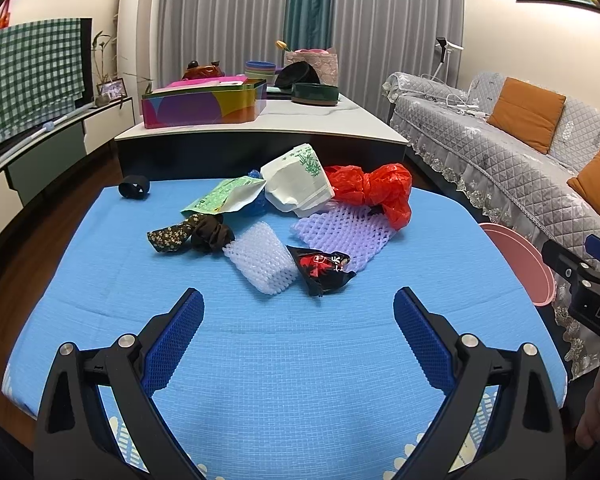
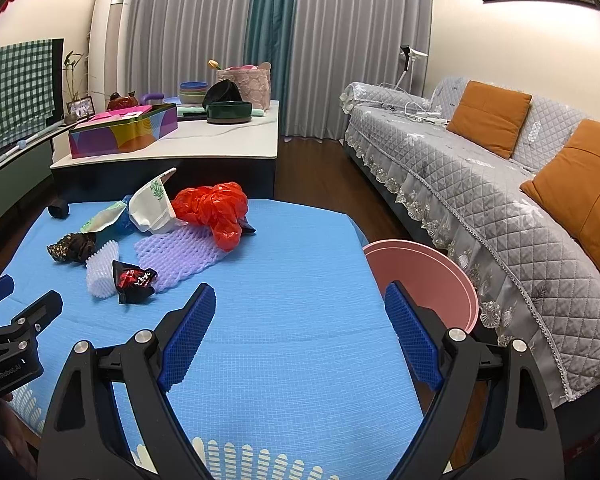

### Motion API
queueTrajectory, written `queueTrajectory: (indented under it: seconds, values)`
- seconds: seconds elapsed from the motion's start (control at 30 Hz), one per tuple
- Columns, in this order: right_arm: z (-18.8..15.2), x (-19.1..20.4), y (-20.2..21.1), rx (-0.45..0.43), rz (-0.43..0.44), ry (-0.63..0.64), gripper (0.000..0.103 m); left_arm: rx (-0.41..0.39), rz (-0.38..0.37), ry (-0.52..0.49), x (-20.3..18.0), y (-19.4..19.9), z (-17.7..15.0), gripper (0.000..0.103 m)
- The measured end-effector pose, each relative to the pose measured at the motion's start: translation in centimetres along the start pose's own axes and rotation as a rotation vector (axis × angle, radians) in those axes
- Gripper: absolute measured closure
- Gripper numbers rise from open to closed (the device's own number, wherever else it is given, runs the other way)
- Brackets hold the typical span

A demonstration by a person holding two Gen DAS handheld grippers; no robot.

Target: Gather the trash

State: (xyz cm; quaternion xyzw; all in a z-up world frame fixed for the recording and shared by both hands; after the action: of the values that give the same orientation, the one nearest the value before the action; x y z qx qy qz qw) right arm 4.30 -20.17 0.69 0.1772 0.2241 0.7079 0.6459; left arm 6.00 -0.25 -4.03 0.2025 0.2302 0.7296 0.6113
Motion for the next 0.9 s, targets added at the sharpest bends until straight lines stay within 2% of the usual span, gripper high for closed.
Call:
queueTrajectory:
  seconds: [0.37, 0.57, 0.77, 0.9]
  values:
    - [0.3, -0.1, 0.0, -0.002, -0.002, -0.001, 0.018, -0.006, -0.006, -0.002, -0.2, 0.1, 0.2, 0.011]
    - [0.3, 0.0, -0.1, 0.000, 0.002, -0.002, 0.023, -0.005, -0.008, -0.001, -0.2, 0.1, 0.2, 0.011]
    - [0.3, 0.1, -0.2, -0.004, -0.003, -0.008, 0.035, -0.005, -0.007, -0.001, -0.2, 0.0, 0.1, 0.020]
    - [1.4, 0.4, -0.4, -0.014, 0.030, -0.045, 0.043, -0.002, 0.005, 0.013, 0.3, -0.3, 0.5, 0.028]
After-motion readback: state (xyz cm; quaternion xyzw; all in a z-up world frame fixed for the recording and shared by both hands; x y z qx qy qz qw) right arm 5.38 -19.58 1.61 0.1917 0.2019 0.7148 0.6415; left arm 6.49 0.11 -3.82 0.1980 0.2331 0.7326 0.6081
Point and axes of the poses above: each gripper's, at about its wrist camera, not at the fingertips, and y roughly against the way its jaws point, x to its left, z to its top, the point moved 7 cm from there along -y, roughly the way its jaws point, and after that the axes turned 7 degrees about z, right-handed, at the moved point
